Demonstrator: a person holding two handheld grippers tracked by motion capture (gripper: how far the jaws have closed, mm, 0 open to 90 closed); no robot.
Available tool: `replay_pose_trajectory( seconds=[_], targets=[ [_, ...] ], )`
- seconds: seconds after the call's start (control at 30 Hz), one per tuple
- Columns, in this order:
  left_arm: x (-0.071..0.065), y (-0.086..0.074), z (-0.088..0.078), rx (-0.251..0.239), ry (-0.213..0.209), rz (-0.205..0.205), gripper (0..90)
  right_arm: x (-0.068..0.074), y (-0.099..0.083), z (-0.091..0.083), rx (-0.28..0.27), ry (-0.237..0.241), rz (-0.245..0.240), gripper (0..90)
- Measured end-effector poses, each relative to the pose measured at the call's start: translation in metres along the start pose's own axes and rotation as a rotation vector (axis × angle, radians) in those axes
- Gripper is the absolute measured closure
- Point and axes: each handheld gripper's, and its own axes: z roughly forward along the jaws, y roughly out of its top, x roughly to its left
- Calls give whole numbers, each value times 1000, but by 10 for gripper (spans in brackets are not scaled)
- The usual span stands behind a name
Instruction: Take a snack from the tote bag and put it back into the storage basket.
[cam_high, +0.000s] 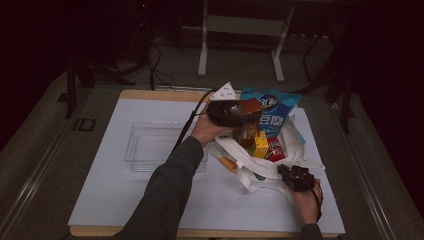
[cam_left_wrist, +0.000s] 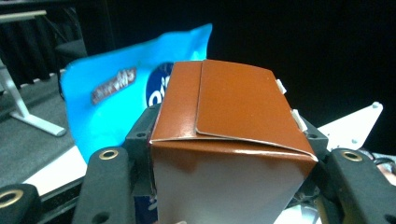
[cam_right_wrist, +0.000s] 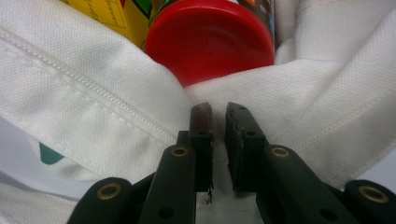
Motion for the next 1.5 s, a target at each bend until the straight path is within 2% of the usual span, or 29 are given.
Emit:
replay_pose_trajectory(
  seconds=[0.37, 0.57, 0.87, 0.97, 1.1, 1.2, 1.3, 1.5],
  targets=[
    [0, 14, -28, -91, 6, -9, 422, -1, -1, 0, -3, 5, 6, 802],
    [0, 18, -43, -86, -1, -15, 422, 1, 0, 0, 0, -9, -1, 801],
    [-2, 19, -70, -58, -8, 1, 421, 6, 6, 0, 43, -45, 6, 793],
    [3, 20, -82, -56, -16, -23, 421, 5, 6, 0, 40, -37, 31, 786],
    [11, 19, -97, -66, -17, -47, 421, 6, 7, -1, 52, -47, 17, 784],
    [15, 17, -109, -77, -17, -55, 421, 7, 4, 1, 29, -53, 14, 781],
    [19, 16, -122, -104, -45, -73, 421, 6, 1, 1, 8, -48, 12, 781],
    [19, 16, -144, -106, -15, -45, 422, 6, -3, 1, -19, -47, 2, 783]
  ],
)
